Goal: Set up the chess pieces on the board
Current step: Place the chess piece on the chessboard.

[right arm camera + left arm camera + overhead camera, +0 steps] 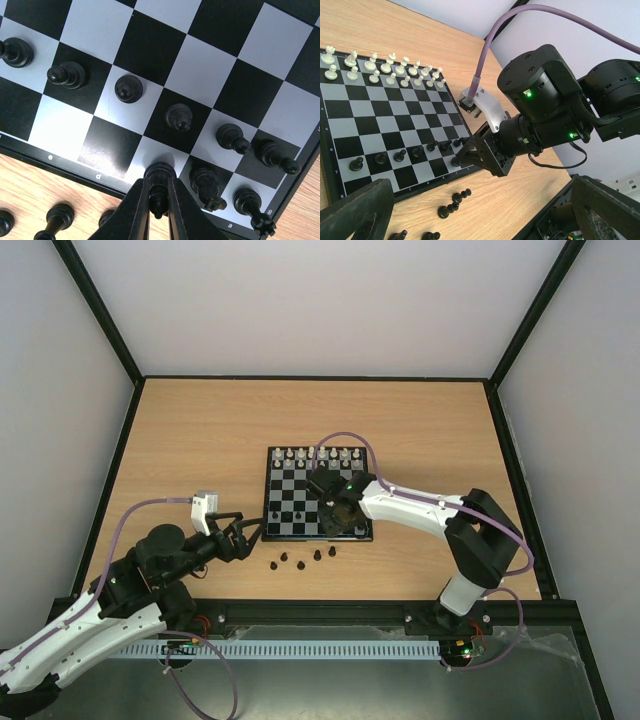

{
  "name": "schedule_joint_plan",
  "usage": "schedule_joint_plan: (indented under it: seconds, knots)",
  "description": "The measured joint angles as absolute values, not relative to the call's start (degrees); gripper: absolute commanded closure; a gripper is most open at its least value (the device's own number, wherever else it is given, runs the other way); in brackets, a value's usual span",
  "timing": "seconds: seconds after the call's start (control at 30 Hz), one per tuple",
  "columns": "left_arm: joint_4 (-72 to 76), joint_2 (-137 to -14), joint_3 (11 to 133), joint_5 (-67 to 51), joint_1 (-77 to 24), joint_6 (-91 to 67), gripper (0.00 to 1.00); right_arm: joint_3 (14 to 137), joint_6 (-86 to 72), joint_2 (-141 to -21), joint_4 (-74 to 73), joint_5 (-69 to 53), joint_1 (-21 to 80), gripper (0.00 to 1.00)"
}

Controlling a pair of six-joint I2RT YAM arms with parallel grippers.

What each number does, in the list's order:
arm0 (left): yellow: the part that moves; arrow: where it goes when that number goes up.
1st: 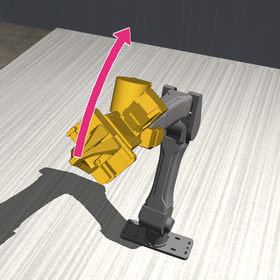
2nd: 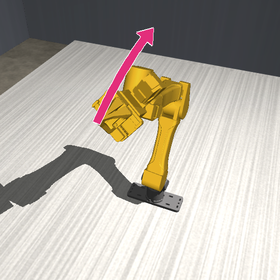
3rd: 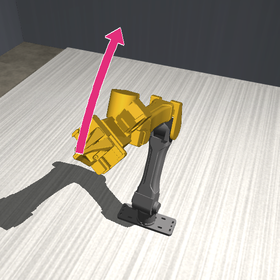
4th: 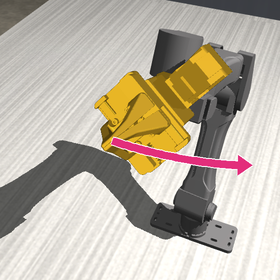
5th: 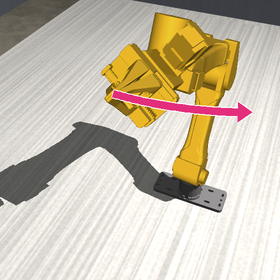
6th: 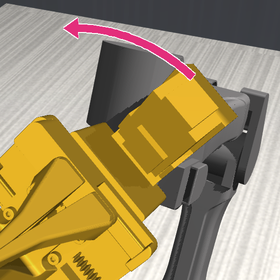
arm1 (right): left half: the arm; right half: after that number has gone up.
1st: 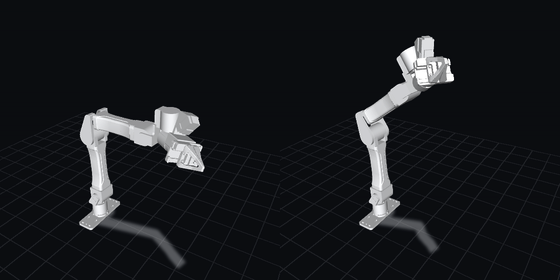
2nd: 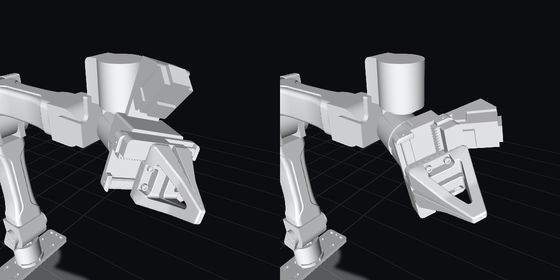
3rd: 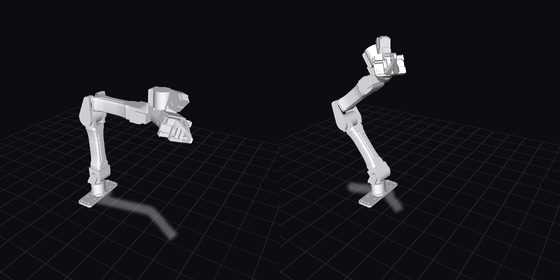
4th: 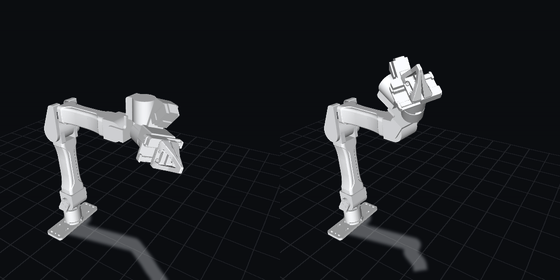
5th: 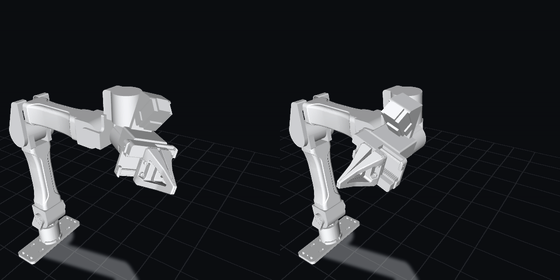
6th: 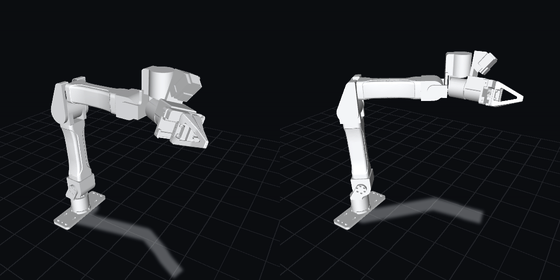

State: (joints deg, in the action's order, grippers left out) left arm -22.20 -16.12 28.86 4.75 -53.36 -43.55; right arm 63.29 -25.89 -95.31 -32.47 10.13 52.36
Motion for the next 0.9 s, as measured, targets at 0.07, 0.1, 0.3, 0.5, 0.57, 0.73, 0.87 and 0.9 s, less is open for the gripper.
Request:
schedule_joint_plan:
  seconds: [0.07,0.1,0.3,0.5,0.57,0.73,0.87,0.9]
  knots:
    - [-22.2,-16.12,28.86,4.75,-53.36,-43.55,0.0,63.29,-25.87,-95.37,-32.12,10.02,52.21,0.89]
    - [-22.2,-16.12,28.86,4.75,-53.36,-43.55,0.01,63.31,-25.85,-95.46,-32.01,9.91,52.12,0.89]
    - [-22.2,-16.12,28.86,4.78,-53.36,-43.55,0.01,63.37,-25.65,-96.07,-31.57,9.47,51.7,0.88]
    - [-22.2,-16.12,28.86,4.78,-53.36,-43.53,0.0,63.37,-25.45,-96.38,-31.29,9.41,51.27,0.87]
    - [-22.2,-16.12,28.86,4.78,-53.36,-43.53,0.01,63.37,-25.45,-96.44,-31.24,9.39,51.22,0.87]
    - [-22.2,-16.12,28.86,4.78,-53.36,-43.53,0.01,63.37,-25.43,-96.44,-31.09,9.19,51.11,0.87]
    - [-22.2,-16.12,28.86,4.78,-53.36,-43.53,0.0,63.35,-25.43,-96.44,-30.89,9.13,51.0,0.85]
    - [-22.2,-16.12,28.86,4.8,-53.36,-43.53,0.0,63.37,-25.41,-96.44,-30.85,9.08,51.0,0.85]
